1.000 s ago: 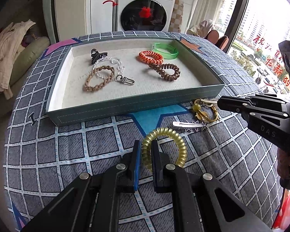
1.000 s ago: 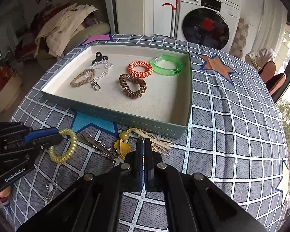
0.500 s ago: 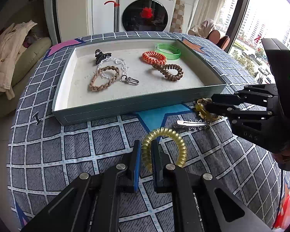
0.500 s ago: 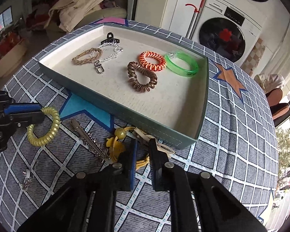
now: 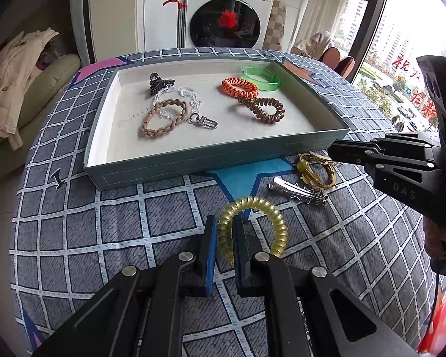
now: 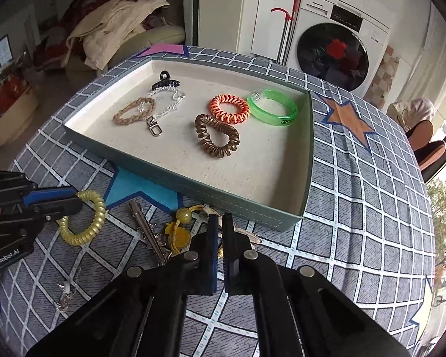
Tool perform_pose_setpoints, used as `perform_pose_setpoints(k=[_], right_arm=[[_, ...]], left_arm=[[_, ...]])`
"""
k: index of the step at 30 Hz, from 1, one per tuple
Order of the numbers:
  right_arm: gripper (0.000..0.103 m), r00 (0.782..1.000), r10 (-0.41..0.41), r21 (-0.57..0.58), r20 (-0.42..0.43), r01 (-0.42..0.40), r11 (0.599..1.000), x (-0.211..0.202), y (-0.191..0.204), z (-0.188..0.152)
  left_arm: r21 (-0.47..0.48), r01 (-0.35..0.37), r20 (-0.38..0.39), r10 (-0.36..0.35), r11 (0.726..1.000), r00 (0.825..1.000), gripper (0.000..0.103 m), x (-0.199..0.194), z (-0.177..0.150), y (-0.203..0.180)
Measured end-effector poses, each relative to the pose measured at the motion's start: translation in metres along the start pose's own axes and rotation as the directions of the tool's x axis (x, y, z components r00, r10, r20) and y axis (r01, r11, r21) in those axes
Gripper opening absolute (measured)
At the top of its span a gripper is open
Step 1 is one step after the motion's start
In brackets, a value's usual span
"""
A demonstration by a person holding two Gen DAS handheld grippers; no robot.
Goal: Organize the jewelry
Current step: 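Grasp the small silver chain charm beside the keys with the right tool, then carry the yellow coil and silver charm over the tray with both tools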
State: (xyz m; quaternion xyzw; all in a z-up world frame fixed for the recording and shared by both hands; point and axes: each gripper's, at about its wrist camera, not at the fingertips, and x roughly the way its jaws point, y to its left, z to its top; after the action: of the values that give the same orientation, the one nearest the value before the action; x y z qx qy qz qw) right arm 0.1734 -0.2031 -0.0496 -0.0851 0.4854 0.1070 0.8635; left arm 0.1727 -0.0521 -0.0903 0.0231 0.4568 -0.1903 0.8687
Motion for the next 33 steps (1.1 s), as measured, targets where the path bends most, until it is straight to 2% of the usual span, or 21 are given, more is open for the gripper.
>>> perform_pose_setpoints(k=[2,5,7,8,9,10,11,16,20,22,23,25,26,33], right_arm=[[0.003,1.000,-0.012,-0.016,0.003,0.012,1.000,-0.002,0.002,-0.001],[0.004,0.999,0.024,0.007,-0.033,-0.024,1.000,-0.002,0.002,-0.002],[0.010,0.997,0.062,0.038,-0.047,-0.060,0.997,-0.006,0.005,-0.005],[0.023,0.994,0.096,0.054,-0.047,-0.093,0.994,-0.009,0.009,-0.008],[0.047,0.991,0.124,0.061,-0.040,-0.121,0.991,-0.013,0.014,-0.012],[0.056,0.989,0.146,0.059,-0.029,-0.144,0.988,-0.018,0.021,-0.016],[0.061,0.986,0.163,0.048,-0.021,-0.162,0.986,-0.022,0.031,-0.021],[0.061,0.977,0.209,-0.040,-0.042,-0.210,0.977,-0.034,0.088,-0.047],[0.059,0.993,0.115,-0.119,-0.039,-0.118,0.986,-0.031,0.125,-0.061],[0.047,0.996,0.067,-0.135,-0.052,-0.074,0.988,-0.025,0.135,-0.066],[0.036,0.997,0.060,-0.126,-0.052,-0.066,0.990,-0.022,0.136,-0.068],[0.024,0.997,0.063,-0.097,-0.044,-0.068,0.993,-0.024,0.136,-0.068],[0.012,0.998,0.054,-0.087,-0.045,-0.058,0.994,-0.025,0.135,-0.069],[0.012,0.996,0.094,0.054,0.007,-0.094,0.994,-0.038,0.105,-0.057]], left_arm=[[0.001,0.001,0.001,-0.001,1.000,1.000,0.030,-0.001,0.000,0.000],[-0.003,-0.002,0.005,0.002,1.000,1.000,0.030,-0.004,-0.001,0.002],[-0.005,-0.007,0.008,0.007,1.000,1.000,0.030,-0.006,-0.002,0.005],[-0.007,-0.010,0.009,0.010,1.000,1.000,0.030,-0.007,-0.003,0.006],[-0.010,-0.012,0.010,0.013,1.000,1.000,0.030,-0.008,-0.003,0.008],[-0.014,-0.015,0.012,0.015,1.000,1.000,0.030,-0.009,-0.004,0.010],[-0.017,-0.018,0.013,0.018,1.000,1.000,0.030,-0.010,-0.004,0.012],[-0.039,-0.035,0.016,0.036,0.999,0.999,0.030,-0.012,-0.007,0.022],[-0.057,-0.041,0.025,0.043,0.998,0.999,0.030,-0.018,-0.009,0.029],[-0.062,-0.039,0.030,0.041,0.997,0.999,0.030,-0.021,-0.010,0.031],[-0.062,-0.038,0.034,0.041,0.997,0.999,0.030,-0.023,-0.010,0.032],[-0.060,-0.037,0.041,0.040,0.997,0.998,0.030,-0.026,-0.010,0.032],[-0.061,-0.034,0.045,0.037,0.998,0.998,0.030,-0.027,-0.010,0.032],[-0.067,-0.028,0.059,0.032,0.997,0.998,0.030,-0.033,-0.008,0.034]])
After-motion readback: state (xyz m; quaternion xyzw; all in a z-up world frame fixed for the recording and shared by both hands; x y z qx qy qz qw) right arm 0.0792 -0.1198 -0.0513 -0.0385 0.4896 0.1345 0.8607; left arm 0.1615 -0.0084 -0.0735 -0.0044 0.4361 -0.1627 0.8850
